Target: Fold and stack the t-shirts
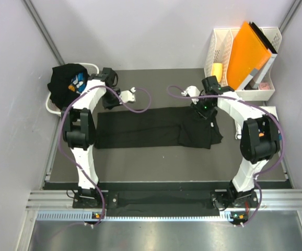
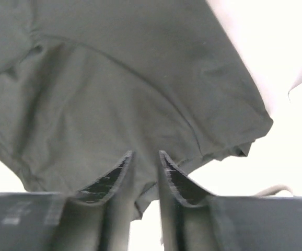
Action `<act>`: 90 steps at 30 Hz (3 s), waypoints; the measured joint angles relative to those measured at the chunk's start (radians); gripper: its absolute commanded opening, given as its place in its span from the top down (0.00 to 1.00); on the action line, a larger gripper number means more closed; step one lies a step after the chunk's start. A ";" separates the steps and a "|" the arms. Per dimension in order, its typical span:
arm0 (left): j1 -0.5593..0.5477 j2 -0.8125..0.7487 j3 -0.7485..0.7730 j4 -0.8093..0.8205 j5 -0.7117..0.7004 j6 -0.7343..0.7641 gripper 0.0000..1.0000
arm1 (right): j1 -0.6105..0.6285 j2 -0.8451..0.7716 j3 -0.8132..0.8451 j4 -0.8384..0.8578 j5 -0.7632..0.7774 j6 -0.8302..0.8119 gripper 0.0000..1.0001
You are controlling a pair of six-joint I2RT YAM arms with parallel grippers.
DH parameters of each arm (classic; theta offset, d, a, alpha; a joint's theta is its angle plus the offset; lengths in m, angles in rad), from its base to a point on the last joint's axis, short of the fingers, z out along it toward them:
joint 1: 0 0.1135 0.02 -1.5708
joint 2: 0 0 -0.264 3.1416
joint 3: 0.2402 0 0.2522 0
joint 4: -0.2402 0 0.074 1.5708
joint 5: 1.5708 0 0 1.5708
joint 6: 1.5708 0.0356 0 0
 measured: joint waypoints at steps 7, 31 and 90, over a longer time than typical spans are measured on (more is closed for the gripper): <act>-0.013 0.018 0.000 0.013 -0.025 0.023 1.00 | -0.036 0.038 0.035 -0.040 -0.042 0.014 1.00; -0.050 0.224 0.042 0.317 -0.170 -0.026 1.00 | -0.040 0.020 -0.066 -0.542 -0.159 -0.305 1.00; -0.130 0.080 -0.159 -0.115 0.035 0.032 1.00 | 0.072 0.354 0.248 -0.311 0.106 -0.134 1.00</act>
